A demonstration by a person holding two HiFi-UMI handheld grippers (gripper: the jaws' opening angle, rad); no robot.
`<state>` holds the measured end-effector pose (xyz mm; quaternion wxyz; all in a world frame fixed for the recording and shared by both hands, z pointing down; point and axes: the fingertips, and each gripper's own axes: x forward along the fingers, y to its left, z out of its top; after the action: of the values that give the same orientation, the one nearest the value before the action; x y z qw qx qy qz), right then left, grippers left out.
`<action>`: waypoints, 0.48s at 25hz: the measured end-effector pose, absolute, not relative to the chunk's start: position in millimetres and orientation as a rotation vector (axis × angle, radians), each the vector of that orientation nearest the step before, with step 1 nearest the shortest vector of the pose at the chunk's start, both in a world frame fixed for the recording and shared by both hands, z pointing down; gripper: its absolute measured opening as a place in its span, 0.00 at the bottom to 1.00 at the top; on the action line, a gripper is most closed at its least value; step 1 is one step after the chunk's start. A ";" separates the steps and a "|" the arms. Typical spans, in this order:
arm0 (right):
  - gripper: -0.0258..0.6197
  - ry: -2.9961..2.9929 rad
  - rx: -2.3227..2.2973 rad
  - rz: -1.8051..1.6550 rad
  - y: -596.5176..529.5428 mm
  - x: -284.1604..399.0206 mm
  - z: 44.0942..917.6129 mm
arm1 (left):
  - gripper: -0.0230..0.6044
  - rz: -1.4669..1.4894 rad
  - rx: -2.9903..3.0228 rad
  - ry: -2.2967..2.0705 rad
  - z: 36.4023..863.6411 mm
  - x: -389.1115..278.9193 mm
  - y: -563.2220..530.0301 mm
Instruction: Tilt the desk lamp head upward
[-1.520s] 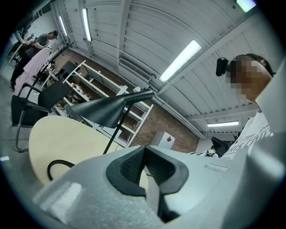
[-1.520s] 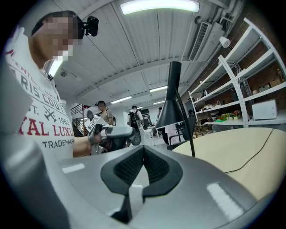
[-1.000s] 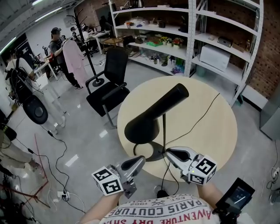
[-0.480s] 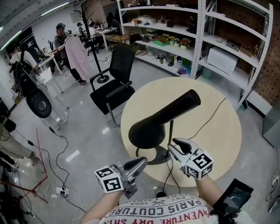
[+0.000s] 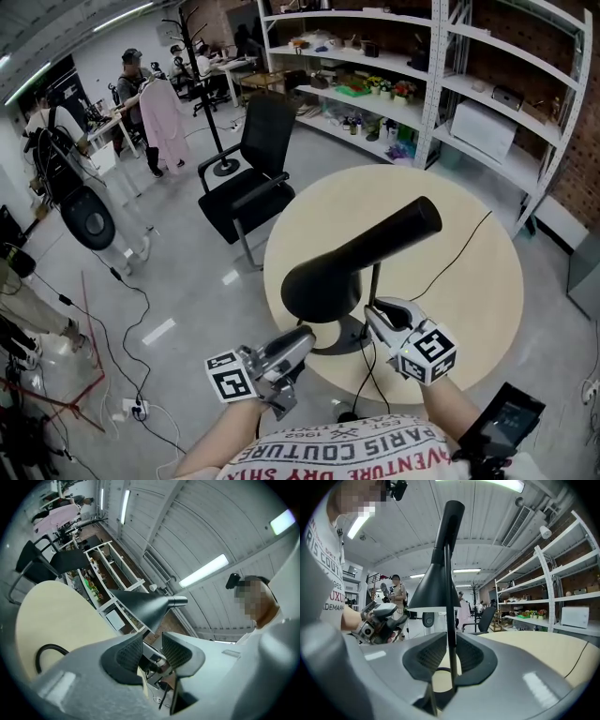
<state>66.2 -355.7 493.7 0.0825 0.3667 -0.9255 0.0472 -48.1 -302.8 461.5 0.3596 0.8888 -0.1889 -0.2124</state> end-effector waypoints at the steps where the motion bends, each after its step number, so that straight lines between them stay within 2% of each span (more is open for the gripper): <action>1: 0.12 -2.760 1.094 0.137 -356.2 66.0 494.3 | 0.25 -0.568 2.274 -0.488 463.2 -51.3 -305.9; 12: 0.11 -2.767 1.095 0.144 -355.4 66.9 493.4 | 0.27 -0.823 2.102 -0.333 451.7 -55.3 -321.6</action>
<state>66.9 -355.4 493.4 0.0811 0.3662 -0.9257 0.0481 -55.3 -321.6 451.7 0.4168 0.8373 -0.1328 -0.3279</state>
